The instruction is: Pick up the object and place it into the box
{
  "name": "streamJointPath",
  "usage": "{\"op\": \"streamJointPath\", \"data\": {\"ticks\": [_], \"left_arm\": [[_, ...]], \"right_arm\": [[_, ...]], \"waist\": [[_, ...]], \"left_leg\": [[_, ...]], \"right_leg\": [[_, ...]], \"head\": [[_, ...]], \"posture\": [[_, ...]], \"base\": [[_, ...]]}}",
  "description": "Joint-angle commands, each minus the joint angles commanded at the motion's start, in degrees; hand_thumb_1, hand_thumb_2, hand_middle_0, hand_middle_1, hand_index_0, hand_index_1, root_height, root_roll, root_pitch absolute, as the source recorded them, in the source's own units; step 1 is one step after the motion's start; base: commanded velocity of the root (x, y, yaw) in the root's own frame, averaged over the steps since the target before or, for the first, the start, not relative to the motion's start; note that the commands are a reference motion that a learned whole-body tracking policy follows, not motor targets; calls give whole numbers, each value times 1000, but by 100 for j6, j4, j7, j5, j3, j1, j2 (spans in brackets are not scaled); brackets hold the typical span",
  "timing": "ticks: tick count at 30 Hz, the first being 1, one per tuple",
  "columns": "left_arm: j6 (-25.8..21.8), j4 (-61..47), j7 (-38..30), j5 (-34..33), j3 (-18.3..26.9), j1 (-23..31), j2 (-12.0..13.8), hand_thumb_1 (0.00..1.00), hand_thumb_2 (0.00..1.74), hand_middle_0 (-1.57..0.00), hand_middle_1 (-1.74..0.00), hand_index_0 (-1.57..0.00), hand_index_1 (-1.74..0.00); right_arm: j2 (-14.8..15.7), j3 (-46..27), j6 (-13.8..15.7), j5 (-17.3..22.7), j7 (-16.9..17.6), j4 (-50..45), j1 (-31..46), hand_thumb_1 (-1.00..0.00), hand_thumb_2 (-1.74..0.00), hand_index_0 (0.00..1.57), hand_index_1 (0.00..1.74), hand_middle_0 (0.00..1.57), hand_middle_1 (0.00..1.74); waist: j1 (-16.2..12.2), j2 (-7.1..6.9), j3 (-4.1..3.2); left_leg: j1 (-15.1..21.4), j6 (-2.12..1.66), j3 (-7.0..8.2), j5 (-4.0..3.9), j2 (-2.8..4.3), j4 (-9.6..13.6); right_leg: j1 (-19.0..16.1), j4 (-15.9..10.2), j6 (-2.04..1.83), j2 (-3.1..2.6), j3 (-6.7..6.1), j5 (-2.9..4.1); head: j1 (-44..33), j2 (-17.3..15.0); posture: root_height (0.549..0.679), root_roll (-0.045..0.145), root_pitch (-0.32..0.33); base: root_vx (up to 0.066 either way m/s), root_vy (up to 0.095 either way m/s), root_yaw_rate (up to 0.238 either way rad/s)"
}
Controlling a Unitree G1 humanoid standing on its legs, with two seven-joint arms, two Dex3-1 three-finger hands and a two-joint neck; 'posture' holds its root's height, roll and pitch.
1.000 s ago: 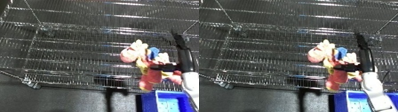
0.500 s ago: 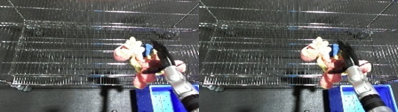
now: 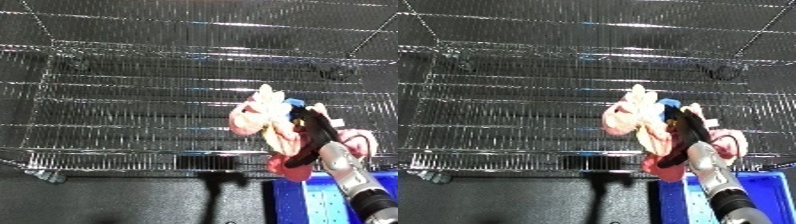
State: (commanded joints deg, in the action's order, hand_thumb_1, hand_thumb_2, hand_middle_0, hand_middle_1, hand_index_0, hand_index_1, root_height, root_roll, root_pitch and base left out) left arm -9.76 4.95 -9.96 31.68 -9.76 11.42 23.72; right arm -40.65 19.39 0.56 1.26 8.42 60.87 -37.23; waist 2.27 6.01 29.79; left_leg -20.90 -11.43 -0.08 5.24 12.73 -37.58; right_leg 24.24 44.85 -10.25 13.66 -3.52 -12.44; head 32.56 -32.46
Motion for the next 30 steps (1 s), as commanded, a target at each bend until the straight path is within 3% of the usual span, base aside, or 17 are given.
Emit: {"op": "streamJointPath", "data": {"ticks": [11, 21, 30], "left_arm": [[6, 146, -1, 45, 53, -90, 3, 1000, 1740, -1570, -1740, -1570, -1740], [29, 244, -6, 43, 86, -153, -14, 1000, 1740, -1570, -1740, -1570, -1740], [42, 253, -37, 16, 156, -231, -33, 1000, 1740, -1570, -1740, -1570, -1740]], "right_arm": [[-80, -170, 7, 62, 59, -348, 251, -1000, -1740, 1570, 1740, 1570, 1740], [-148, -424, 41, 121, 228, -669, 402, -1000, -1740, 1570, 1740, 1570, 1740], [-212, -1241, 244, 484, 694, -1653, 879, -1000, -1740, 1570, 1740, 1570, 1740]], "waist": [[-21, -39, 0], [-49, -70, 0], [-152, -95, 0]], "left_leg": [[25, 4, -20, -25, -7, -25], [52, 16, -31, -34, -2, -71], [133, 45, -15, -23, 7, -148]], "right_leg": [[-60, 4, -1, 18, 21, 43], [-127, 23, 7, 28, 24, 89], [-241, 51, 7, 41, 35, 130]], "head": [[140, 57], [328, 257], [692, 550]], "posture": [[615, 50, -149], [614, 50, -168], [612, 49, -197]], "base": [[-20, -2, 16], [-27, -3, 6], [-24, -2, 0]]}}
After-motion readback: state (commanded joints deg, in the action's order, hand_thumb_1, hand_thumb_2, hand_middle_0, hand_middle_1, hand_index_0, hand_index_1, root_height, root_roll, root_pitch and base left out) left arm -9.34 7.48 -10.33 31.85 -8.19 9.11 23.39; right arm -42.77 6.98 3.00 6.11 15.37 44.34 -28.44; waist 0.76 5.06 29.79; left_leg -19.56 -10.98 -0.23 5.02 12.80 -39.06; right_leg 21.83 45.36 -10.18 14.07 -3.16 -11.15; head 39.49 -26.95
